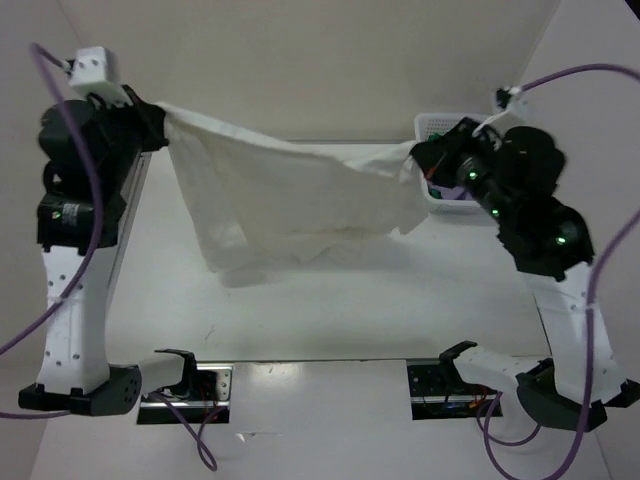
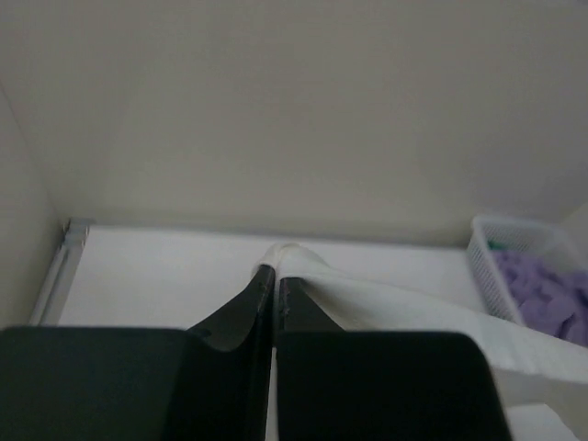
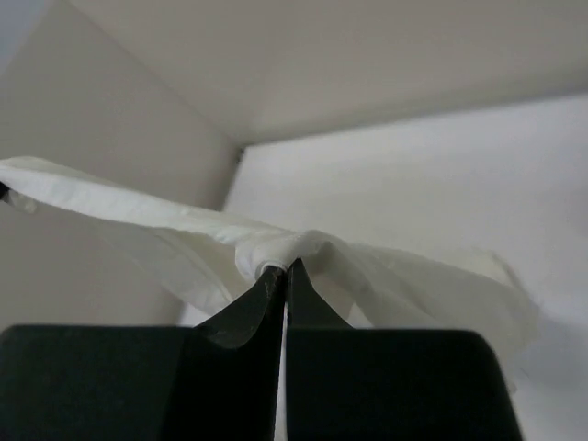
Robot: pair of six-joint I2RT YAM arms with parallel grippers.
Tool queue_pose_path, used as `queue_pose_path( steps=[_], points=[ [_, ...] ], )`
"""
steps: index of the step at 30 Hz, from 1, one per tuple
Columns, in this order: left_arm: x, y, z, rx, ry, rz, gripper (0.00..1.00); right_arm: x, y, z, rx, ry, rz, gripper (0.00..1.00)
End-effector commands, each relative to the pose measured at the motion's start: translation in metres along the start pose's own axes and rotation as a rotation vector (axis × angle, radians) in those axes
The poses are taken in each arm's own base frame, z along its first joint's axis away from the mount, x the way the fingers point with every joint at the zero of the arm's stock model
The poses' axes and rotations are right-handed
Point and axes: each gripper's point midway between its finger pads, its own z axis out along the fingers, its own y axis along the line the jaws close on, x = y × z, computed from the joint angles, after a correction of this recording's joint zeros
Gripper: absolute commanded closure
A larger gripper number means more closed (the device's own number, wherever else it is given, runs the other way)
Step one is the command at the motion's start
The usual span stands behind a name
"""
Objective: Fold and stack the t-shirts
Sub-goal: Flatten out the tshirt
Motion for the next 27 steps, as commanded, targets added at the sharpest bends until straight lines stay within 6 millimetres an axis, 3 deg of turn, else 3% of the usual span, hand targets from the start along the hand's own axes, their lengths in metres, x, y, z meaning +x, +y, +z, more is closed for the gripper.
queue_pose_path(
  steps=[1,2,3,4,5,8,13,18,19,20,22,23,24,25,26,27],
  points=[
    [-0.113,-0.024,-0.066,0.080,-0.309,-0.054,1.00,-0.075,0.047,-0.050,-0.103,-0.198,-0.053,1.00],
    [-0.128,-0.024,-0.078,0.074,-0.355,-0.058,1.00,-0.091,0.058,-0.060,-0.128,-0.244,-0.069,1.00],
    [-0.137,-0.023,-0.083,0.064,-0.378,-0.061,1.00,-0.105,0.064,-0.058,-0.120,-0.280,-0.071,1.00],
    [-0.147,-0.027,-0.093,0.080,-0.407,-0.064,1.00,-0.136,0.082,-0.088,-0.172,-0.376,-0.062,1.00],
    [-0.164,-0.028,-0.109,0.083,-0.458,-0.068,1.00,-0.142,0.097,-0.096,-0.214,-0.396,-0.058,1.00],
    [-0.169,-0.028,-0.111,0.073,-0.474,-0.065,1.00,-0.175,0.119,-0.117,-0.244,-0.517,-0.038,1.00],
    [-0.164,-0.023,-0.096,0.044,-0.456,-0.050,1.00,-0.206,0.120,-0.100,-0.131,-0.664,-0.103,1.00],
    [-0.125,-0.017,-0.043,0.017,-0.338,-0.033,1.00,-0.185,0.121,-0.017,0.016,-0.626,-0.202,1.00],
    [-0.118,-0.014,-0.034,0.000,-0.329,-0.034,1.00,-0.174,0.121,0.014,0.063,-0.610,-0.240,1.00],
    [-0.085,-0.008,-0.005,-0.018,-0.243,-0.027,1.00,-0.166,0.122,0.031,0.075,-0.595,-0.264,1.00],
    [-0.045,-0.002,0.035,-0.038,-0.148,-0.020,1.00,-0.149,0.116,0.073,0.125,-0.563,-0.307,1.00],
    [-0.008,0.004,0.065,-0.055,-0.065,-0.013,1.00,-0.123,0.115,0.118,0.086,-0.483,-0.334,1.00],
    [-0.002,0.005,0.077,-0.058,-0.054,-0.012,1.00,-0.111,0.104,0.145,0.063,-0.423,-0.326,1.00],
    [0.025,0.009,0.096,-0.069,0.001,-0.007,1.00,-0.114,0.072,0.170,0.095,-0.396,-0.277,1.00],
    [0.059,0.015,0.122,-0.085,0.074,-0.012,1.00,-0.083,0.047,0.216,0.131,-0.308,-0.298,1.00],
    [0.078,0.030,0.137,-0.103,0.114,-0.024,1.00,-0.072,0.029,0.236,0.159,-0.275,-0.309,1.00]
  ],
)
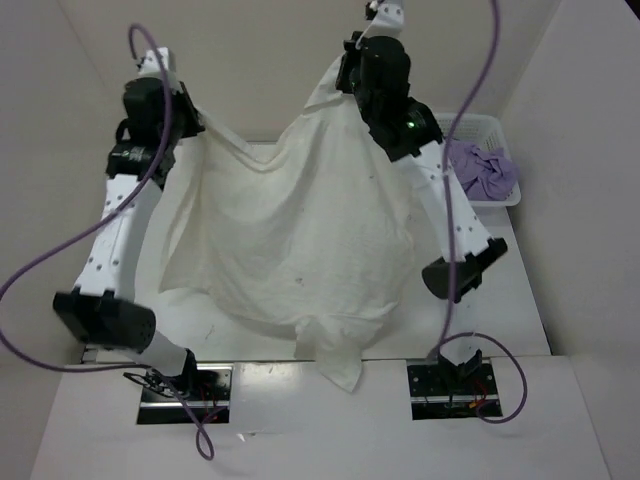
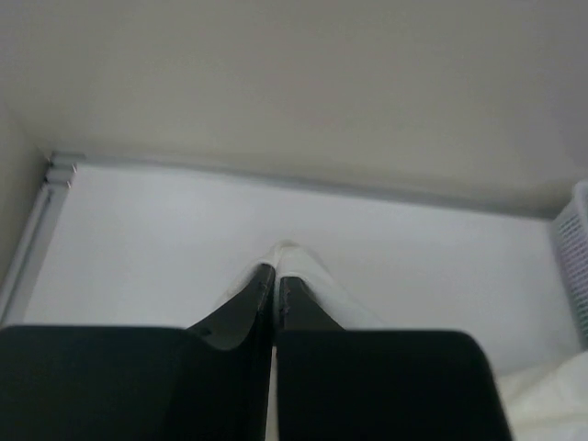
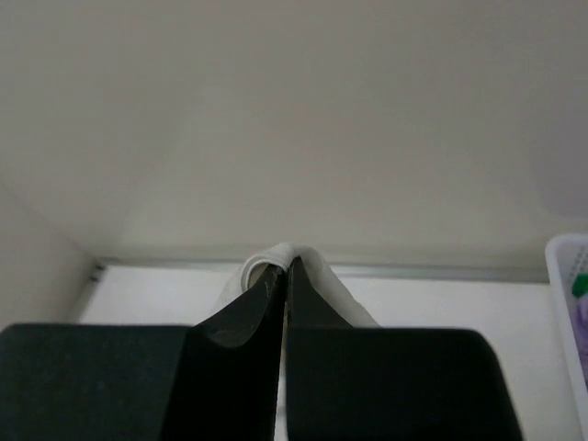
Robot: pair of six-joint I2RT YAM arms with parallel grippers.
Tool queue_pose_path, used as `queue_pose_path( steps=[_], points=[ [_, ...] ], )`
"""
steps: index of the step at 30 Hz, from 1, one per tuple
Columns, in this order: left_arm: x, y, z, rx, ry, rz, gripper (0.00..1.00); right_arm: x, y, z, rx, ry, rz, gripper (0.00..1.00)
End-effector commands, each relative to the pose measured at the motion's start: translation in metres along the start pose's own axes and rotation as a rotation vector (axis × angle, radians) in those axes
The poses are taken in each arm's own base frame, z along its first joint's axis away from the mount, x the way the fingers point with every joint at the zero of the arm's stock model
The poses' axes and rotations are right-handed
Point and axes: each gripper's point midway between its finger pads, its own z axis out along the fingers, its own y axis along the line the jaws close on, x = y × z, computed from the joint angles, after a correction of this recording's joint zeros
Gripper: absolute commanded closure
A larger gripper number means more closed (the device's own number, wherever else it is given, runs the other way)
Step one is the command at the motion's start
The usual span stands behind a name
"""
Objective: Fold and stack the t-shirts
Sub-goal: Flatten out the tshirt
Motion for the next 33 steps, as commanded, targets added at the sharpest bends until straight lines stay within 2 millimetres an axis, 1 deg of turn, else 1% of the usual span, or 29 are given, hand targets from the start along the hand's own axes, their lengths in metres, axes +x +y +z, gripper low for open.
queue_pose_path(
  steps=[1,2,3,4,5,6,7,8,9,10,11,13,14,15,16,17,18,19,20,21,22,23,24,25,26,27,29,30,33],
  points=[
    [0.056,0.024,0.062,-0.043,0.094,-0.038,1.00,0.071,-0.057,0.069,0.075,0.112,0.035,1.00],
    [0.093,0.032,0.091,-0.035,0.174,-0.057,1.00,0.081,-0.063,0.081,0.067,0.127,0.055,1.00],
    [0.106,0.040,0.107,-0.037,0.200,-0.082,1.00,0.125,-0.068,0.102,0.051,0.205,0.059,1.00],
    [0.119,0.056,0.120,-0.056,0.240,-0.108,1.00,0.135,-0.085,0.114,0.082,0.211,0.068,1.00],
    [0.134,0.061,0.149,-0.055,0.273,-0.126,1.00,0.143,-0.091,0.122,0.088,0.216,0.084,1.00],
    [0.141,0.063,0.162,-0.059,0.288,-0.127,1.00,0.178,-0.101,0.134,0.099,0.270,0.089,1.00],
    [0.150,0.067,0.171,-0.078,0.317,-0.126,1.00,0.183,-0.110,0.139,0.115,0.271,0.100,1.00],
    [0.181,0.076,0.190,-0.107,0.373,-0.125,0.98,0.177,-0.120,0.145,0.130,0.244,0.121,0.96],
    [0.162,0.081,0.198,-0.123,0.330,-0.133,0.92,0.179,-0.124,0.148,0.129,0.246,0.133,0.92],
    [0.167,0.092,0.200,-0.135,0.340,-0.152,0.64,0.175,-0.127,0.150,0.124,0.235,0.147,0.86],
    [0.160,0.094,0.199,-0.129,0.322,-0.185,0.49,0.162,-0.132,0.147,0.128,0.215,0.150,0.68],
    [0.164,0.100,0.191,-0.142,0.337,-0.189,0.04,0.132,-0.125,0.136,0.103,0.181,0.147,0.53],
    [0.151,0.114,0.182,-0.164,0.316,-0.197,0.00,0.142,-0.126,0.129,0.105,0.232,0.140,0.41],
    [0.130,0.113,0.170,-0.152,0.280,-0.199,0.00,0.146,-0.121,0.120,0.085,0.275,0.152,0.35],
    [0.152,0.120,0.160,-0.176,0.325,-0.219,0.00,0.155,-0.121,0.113,0.088,0.322,0.159,0.28],
    [0.156,0.120,0.150,-0.178,0.331,-0.220,0.00,0.169,-0.125,0.105,0.110,0.379,0.167,0.22],
    [0.157,0.117,0.142,-0.165,0.319,-0.230,0.00,0.191,-0.127,0.092,0.135,0.468,0.199,0.21],
    [0.145,0.112,0.123,-0.158,0.289,-0.236,0.00,0.226,-0.133,0.066,0.154,0.586,0.209,0.23],
    [0.156,0.109,0.112,-0.151,0.308,-0.249,0.02,0.241,-0.129,0.050,0.156,0.621,0.214,0.31],
    [0.200,0.111,0.097,-0.158,0.391,-0.279,0.26,0.242,-0.123,0.045,0.141,0.576,0.261,0.52],
    [0.197,0.106,0.080,-0.150,0.386,-0.294,0.40,0.269,-0.131,0.001,0.177,0.640,0.267,0.61],
    [0.210,0.105,0.068,-0.152,0.414,-0.314,0.49,0.273,-0.134,-0.011,0.181,0.630,0.292,0.77],
    [0.233,0.104,0.048,-0.162,0.460,-0.342,0.61,0.316,-0.148,-0.043,0.238,0.730,0.296,0.81],
    [0.243,0.102,0.038,-0.158,0.491,-0.349,0.61,0.307,-0.151,-0.058,0.246,0.716,0.303,0.82],
    [0.250,0.100,0.028,-0.150,0.506,-0.354,0.61,0.320,-0.157,-0.077,0.276,0.767,0.302,0.84],
    [0.258,0.096,0.007,-0.150,0.516,-0.377,0.63,0.349,-0.169,-0.103,0.333,0.832,0.308,0.84],
    [0.257,0.085,-0.010,-0.168,0.492,-0.399,0.57,0.355,-0.174,-0.128,0.357,0.843,0.338,0.84],
    [0.239,0.070,-0.024,-0.084,0.451,-0.393,0.55,0.377,-0.180,-0.146,0.389,0.889,0.360,0.77],
    [0.251,0.075,-0.047,-0.105,0.479,-0.359,0.58,0.406,-0.185,-0.169,0.431,0.988,0.367,0.71]
  ],
)
